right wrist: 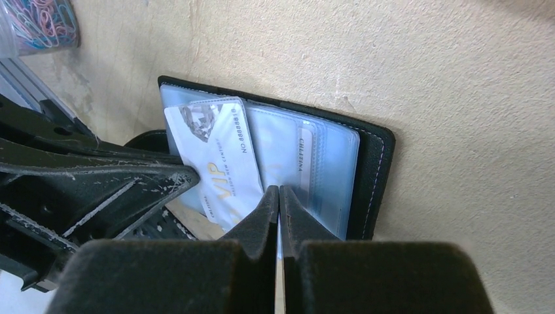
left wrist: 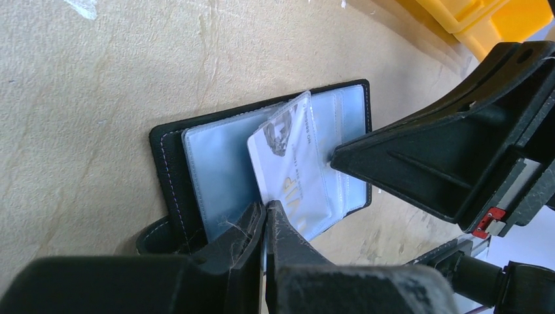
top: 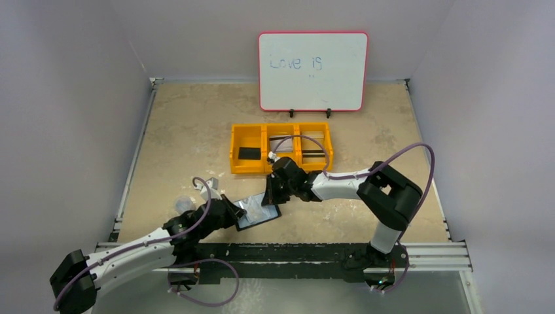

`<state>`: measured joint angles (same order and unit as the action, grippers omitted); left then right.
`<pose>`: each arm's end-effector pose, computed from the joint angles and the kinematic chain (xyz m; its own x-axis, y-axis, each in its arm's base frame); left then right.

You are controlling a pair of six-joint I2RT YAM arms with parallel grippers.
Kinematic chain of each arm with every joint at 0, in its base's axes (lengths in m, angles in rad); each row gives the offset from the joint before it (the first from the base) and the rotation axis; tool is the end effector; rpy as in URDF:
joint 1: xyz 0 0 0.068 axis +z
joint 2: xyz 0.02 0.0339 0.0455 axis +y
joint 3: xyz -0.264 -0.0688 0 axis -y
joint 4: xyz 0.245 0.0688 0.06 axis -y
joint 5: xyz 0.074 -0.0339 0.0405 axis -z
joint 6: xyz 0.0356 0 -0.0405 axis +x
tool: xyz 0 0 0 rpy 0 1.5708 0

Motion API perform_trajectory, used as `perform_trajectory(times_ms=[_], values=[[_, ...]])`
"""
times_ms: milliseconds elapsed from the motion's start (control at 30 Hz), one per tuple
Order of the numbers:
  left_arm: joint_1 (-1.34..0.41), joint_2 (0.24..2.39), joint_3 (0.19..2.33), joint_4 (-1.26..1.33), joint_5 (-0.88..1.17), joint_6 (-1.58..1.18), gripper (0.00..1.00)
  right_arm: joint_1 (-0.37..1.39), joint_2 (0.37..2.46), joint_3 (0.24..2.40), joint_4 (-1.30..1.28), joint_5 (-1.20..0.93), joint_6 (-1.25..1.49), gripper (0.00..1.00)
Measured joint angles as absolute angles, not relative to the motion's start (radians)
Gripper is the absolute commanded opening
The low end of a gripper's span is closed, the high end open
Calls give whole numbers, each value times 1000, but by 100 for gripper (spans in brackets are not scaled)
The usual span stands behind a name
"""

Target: Take the credit cards out of the card holder

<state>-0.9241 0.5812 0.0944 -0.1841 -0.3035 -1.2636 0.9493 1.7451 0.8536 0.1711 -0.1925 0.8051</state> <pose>0.0859 -0.0962 0.1297 -0.7048 -0.5761 -0.4139 -0.1694 0.7033 -0.6904 0.1972 0.2871 0.1487 -0.9018 -0.0440 -0.4299 -0.3342 0.7017 0.6293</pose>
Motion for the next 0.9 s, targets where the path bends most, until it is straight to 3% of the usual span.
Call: perform_trajectory(times_ms=[400, 900], values=[[-924, 728, 101, -59, -302, -1259, 0, 961, 1646, 792, 212, -214, 711, 0], [-924, 719, 107, -44, -302, -1244, 0, 969, 1729, 825, 227, -236, 700, 0]])
